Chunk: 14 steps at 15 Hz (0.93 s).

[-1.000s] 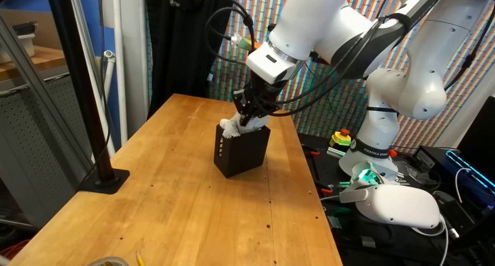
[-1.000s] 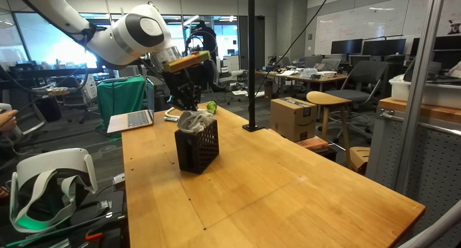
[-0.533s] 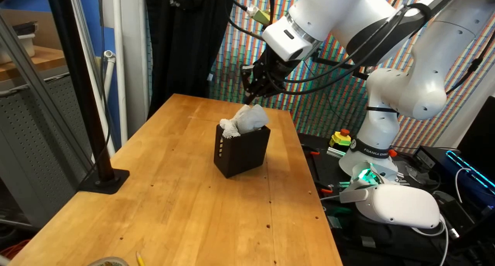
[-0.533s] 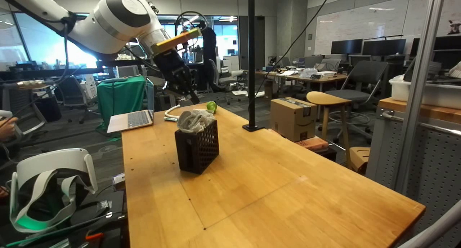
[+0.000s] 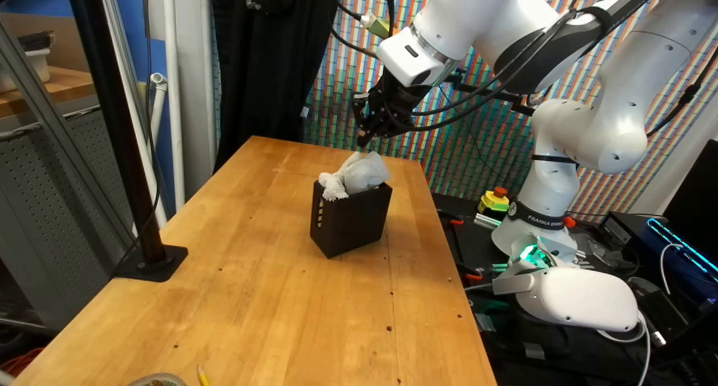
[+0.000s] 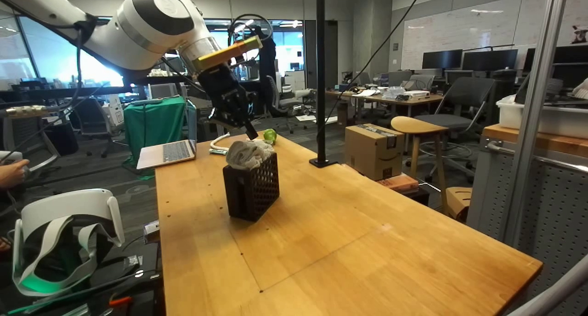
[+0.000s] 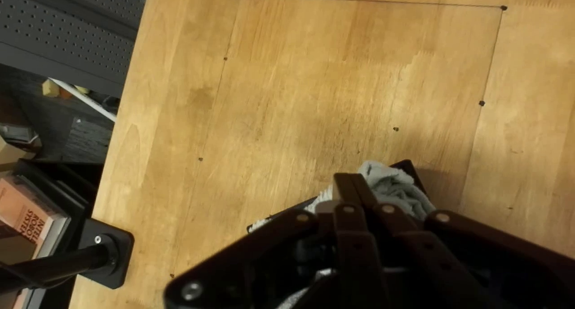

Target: Pick up the cloth from the table and put it in the box

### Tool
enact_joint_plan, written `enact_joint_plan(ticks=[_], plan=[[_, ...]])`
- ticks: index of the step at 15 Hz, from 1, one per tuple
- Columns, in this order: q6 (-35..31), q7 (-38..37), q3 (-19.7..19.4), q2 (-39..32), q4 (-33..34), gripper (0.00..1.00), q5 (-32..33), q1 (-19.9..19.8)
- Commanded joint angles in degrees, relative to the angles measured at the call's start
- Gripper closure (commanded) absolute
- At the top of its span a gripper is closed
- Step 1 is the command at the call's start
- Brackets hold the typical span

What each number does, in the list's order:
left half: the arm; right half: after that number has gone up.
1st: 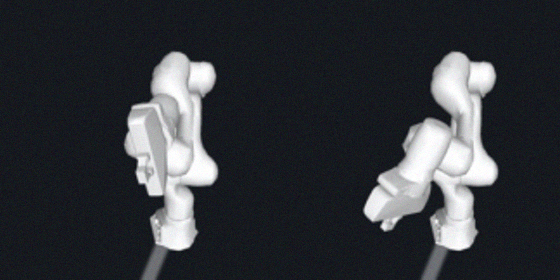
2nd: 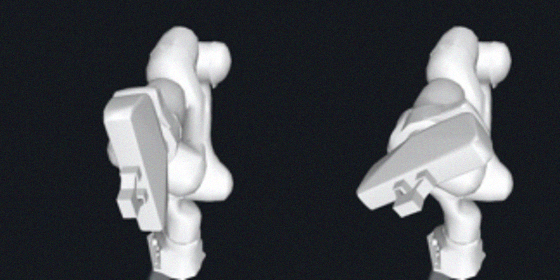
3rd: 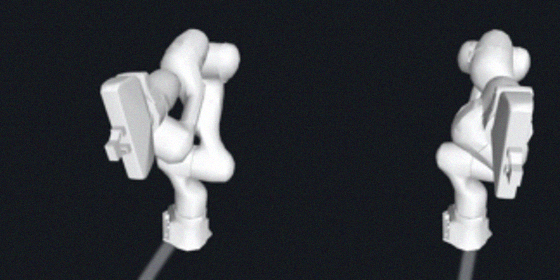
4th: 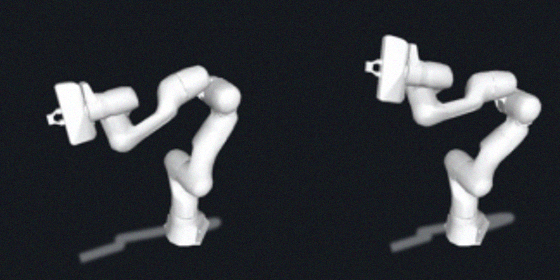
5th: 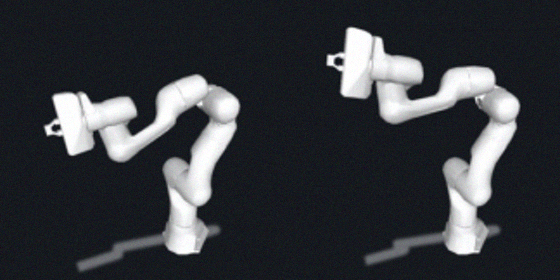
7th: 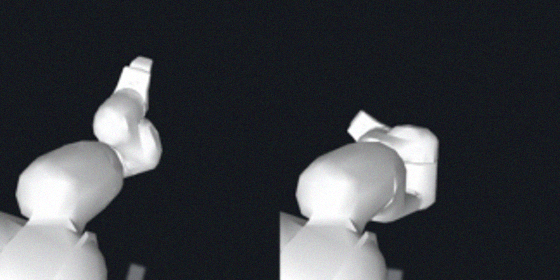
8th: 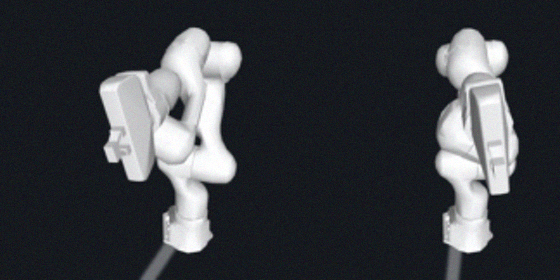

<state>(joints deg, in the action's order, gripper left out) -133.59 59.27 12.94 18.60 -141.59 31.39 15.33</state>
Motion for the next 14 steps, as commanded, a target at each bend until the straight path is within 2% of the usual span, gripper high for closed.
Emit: enact_joint_plan(ticks=[1, 14], plan=[[-0.83, 0.53, -0.81, -0.02, -0.74, 0.95, -0.22, 0.09], [-1.11, 3.01, 0.99, -7.33, 1.80, 0.95, -6.45, 3.28]])
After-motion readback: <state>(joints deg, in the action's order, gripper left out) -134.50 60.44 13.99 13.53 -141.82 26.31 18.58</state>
